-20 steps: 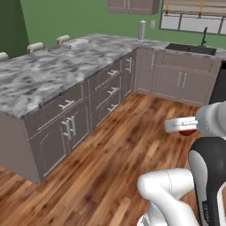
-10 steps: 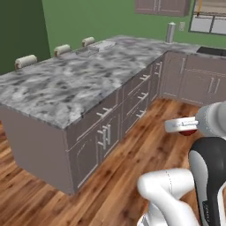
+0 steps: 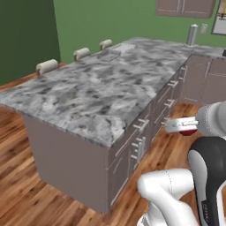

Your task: Place the cold items (carrot and tomato) from the fridge in one tupperware on the dining counter. Place the warm items (kebab skewer and hot dog) in the stove area in another tupperware.

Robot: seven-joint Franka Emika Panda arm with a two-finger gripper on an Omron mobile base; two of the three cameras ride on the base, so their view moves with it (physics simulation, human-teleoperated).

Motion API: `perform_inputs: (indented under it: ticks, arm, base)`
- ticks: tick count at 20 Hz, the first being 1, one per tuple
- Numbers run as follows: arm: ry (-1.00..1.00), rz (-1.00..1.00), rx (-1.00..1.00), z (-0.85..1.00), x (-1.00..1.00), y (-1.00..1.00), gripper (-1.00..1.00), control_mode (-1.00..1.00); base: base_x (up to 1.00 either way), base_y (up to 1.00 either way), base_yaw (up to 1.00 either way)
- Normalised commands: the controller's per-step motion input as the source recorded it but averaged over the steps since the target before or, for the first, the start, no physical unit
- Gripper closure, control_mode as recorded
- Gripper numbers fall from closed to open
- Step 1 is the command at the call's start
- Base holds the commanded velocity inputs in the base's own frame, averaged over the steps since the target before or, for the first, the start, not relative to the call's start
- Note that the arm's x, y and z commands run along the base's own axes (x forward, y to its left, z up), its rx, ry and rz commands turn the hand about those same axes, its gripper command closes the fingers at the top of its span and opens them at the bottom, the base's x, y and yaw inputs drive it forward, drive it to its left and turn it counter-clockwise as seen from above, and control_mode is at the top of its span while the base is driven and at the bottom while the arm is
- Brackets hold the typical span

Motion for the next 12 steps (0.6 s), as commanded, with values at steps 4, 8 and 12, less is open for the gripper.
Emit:
perform_inputs:
  ticks: [4, 8, 12]
  arm:
    - [0.00, 0.00, 0.00, 0.00, 0.00, 0.00, 1.00, 1.00]
    - [0.00, 0.00, 0.00, 0.00, 0.00, 0.00, 1.00, 1.00]
    - [0.00, 0.00, 0.00, 0.00, 0.00, 0.00, 1.00, 1.00]
  base:
    - [0.58, 1.00, 0.00]
    - [0.54, 1.00, 0.00]
    - [0.41, 1.00, -0.03]
